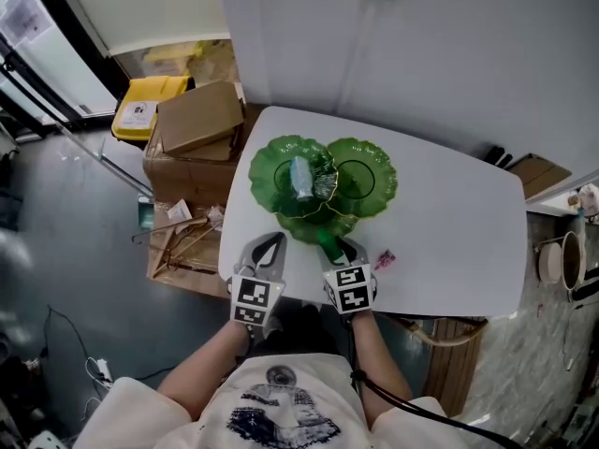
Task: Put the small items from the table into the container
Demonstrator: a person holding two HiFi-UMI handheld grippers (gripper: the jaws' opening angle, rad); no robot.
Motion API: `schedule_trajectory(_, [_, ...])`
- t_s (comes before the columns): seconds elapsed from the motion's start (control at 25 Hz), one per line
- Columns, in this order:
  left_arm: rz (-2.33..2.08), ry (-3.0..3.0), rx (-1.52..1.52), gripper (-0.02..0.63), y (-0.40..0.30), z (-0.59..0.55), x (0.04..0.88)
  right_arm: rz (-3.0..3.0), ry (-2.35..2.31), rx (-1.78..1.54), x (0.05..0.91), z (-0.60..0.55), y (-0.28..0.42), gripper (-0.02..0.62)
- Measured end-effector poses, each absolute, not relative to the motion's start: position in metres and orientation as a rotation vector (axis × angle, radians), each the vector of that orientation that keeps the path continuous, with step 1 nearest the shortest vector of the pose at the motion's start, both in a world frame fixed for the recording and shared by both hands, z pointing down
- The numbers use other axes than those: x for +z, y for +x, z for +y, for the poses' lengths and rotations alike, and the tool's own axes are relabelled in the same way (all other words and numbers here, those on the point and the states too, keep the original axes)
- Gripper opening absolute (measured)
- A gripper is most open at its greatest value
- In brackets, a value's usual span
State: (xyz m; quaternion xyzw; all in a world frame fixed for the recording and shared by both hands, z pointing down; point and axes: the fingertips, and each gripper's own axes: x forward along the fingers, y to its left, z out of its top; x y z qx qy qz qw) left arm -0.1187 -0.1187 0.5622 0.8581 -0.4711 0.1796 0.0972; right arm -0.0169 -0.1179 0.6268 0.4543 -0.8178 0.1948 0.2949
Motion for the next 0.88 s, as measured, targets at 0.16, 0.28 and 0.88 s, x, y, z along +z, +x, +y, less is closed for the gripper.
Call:
schedule_trajectory(0.16, [-1.401,2.515,0.539,-0.009,-0.117,-0.129,0.572,-2.182,1.161,0.526,0.637,-0.130,-0.022,0.167])
schedule_trajectory(0.28, [-1.395,2.504,0.548,-0.009,-0.115,-0.136,0.579,-2.178,1.138,0.532,0.644,-0.136,-0.024,0.167])
schedule_trajectory(0.88, [-1.407,2.454,0.579,-0.009,-0.117,-0.155,0.597,-2.134,0.977,0.473,0.671,-0.158,-0.035,0.169])
